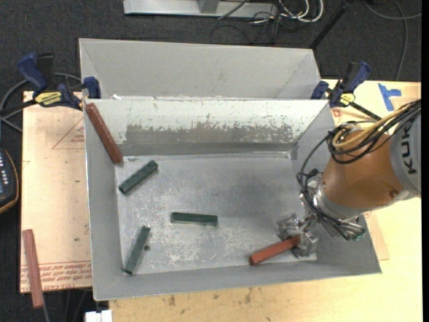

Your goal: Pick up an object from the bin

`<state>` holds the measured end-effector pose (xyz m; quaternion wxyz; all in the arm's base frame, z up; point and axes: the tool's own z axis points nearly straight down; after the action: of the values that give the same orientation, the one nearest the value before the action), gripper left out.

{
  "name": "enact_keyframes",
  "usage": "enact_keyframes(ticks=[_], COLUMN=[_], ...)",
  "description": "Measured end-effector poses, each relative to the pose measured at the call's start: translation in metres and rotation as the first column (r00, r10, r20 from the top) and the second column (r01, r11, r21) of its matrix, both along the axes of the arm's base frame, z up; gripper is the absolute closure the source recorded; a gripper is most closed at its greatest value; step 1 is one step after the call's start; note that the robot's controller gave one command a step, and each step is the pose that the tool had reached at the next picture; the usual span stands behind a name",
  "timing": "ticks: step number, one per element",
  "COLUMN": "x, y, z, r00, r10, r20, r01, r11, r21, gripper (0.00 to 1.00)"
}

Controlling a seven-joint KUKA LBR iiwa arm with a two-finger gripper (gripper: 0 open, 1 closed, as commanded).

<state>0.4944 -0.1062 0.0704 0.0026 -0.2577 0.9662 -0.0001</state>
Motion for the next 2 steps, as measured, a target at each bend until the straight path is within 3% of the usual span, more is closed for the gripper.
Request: enact_keyframes(ticks=[2], x=[0.0001], y=[0.0001], z=[0.0002], r00=[1.000], r10=[0.001], r20=[0.001], r01=[-0.001], r11=[1.000], r21=[0.000], gripper=[1.00])
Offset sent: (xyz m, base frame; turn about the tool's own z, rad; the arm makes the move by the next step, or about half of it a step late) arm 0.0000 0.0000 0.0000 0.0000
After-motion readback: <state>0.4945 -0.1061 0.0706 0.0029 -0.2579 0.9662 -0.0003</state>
